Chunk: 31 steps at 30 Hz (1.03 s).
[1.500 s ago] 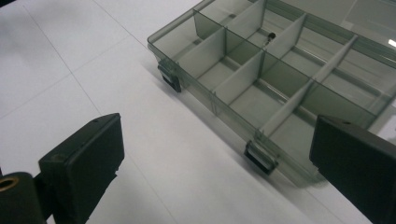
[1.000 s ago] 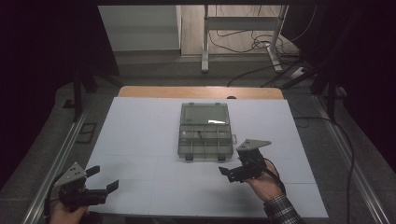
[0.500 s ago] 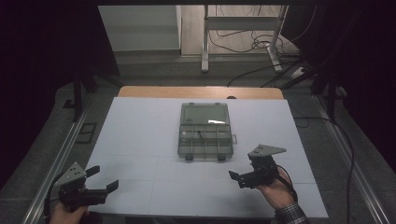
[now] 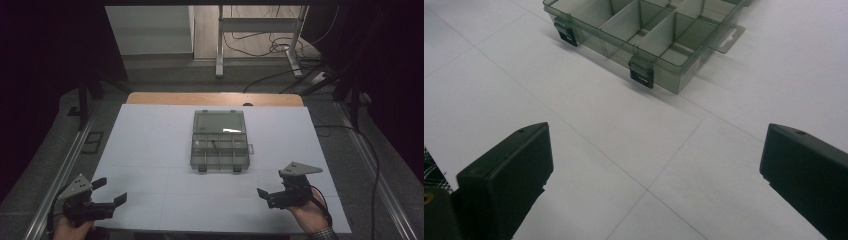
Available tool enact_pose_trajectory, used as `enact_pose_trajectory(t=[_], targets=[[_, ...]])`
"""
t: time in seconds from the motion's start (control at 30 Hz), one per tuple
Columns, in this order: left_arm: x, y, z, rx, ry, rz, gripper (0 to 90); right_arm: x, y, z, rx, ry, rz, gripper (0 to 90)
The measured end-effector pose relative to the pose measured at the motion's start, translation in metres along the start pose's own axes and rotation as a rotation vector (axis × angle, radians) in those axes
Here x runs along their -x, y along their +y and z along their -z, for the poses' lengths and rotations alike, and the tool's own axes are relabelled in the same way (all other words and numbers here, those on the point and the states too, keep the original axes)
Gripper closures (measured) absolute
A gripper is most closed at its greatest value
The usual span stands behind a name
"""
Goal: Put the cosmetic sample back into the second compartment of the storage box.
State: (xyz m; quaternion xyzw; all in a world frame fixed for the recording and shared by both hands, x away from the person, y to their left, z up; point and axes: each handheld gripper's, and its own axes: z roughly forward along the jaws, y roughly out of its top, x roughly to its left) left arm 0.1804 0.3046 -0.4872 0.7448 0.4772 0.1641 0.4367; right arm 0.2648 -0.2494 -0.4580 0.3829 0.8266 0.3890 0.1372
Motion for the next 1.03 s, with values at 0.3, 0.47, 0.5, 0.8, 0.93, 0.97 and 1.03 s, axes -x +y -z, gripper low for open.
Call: enact_pose_trajectory(t=[0.3, 0.47, 0.5, 0.8, 0.93, 0.97, 1.03], targets=[[0.000, 0.000, 0.000, 0.001, 0.001, 0.001, 4.4, 0.006, -0.013, 0.016, 0.015, -0.042, -0.019, 0.3], [0.000, 0.000, 0.000, 0.002, 0.001, 0.001, 4.4, 0.007, -0.020, 0.022, 0.020, -0.061, -0.028, 0.0], [0.000, 0.000, 0.000, 0.002, 0.002, 0.001, 4.4, 0.007, -0.021, 0.023, 0.022, -0.065, -0.025, 0.0], [0.000, 0.000, 0.000, 0.003, 0.002, 0.000, 4.4, 0.007, -0.036, 0.035, 0.023, -0.111, -0.048, 0.0], [0.000, 0.000, 0.000, 0.003, 0.003, 0.000, 4.4, 0.007, -0.044, 0.038, 0.013, -0.135, -0.061, 0.0], [0.000, 0.000, 0.000, 0.003, 0.003, 0.000, 4.4, 0.008, -0.046, 0.037, 0.012, -0.133, -0.063, 0.0], [0.000, 0.000, 0.000, 0.002, 0.001, 0.000, 4.4, 0.008, -0.048, 0.036, -0.003, -0.138, -0.069, 0.0]])
